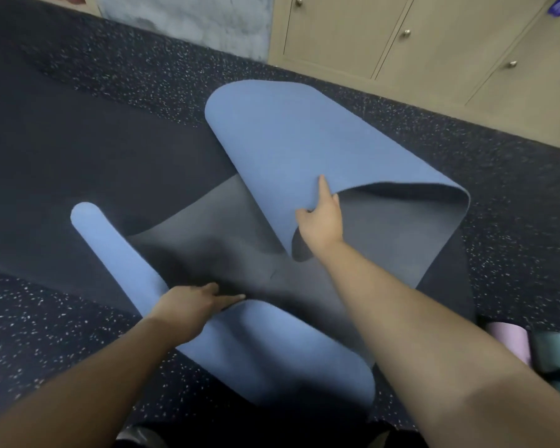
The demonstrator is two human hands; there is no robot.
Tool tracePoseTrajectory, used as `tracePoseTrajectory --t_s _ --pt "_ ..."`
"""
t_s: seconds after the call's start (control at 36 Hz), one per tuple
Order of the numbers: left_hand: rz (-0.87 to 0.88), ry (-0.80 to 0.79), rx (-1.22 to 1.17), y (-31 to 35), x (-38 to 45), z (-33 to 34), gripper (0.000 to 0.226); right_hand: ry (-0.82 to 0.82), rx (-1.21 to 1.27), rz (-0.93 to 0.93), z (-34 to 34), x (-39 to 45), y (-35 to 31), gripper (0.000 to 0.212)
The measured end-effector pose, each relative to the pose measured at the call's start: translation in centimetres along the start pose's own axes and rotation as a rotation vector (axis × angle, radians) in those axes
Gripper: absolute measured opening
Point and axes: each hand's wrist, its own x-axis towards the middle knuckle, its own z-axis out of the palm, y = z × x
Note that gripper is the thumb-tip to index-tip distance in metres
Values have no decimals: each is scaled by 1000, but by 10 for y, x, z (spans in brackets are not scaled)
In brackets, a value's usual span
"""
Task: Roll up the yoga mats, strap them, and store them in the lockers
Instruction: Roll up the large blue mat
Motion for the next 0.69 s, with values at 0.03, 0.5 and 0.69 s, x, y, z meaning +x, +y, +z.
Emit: tracePoseTrajectory --t_s 0.03,0.5,0.69 --pt "33 -13 30 2 0 -1 71 11 24 11 -2 -2 0 70" --pt "-55 -121 34 24 -23 -17 91 -85 -162 -83 -29 -24 -22 72" --pt "-241 -7 7 10 -48 -32 98 -321 -577 -383 -11 -37 -75 78"
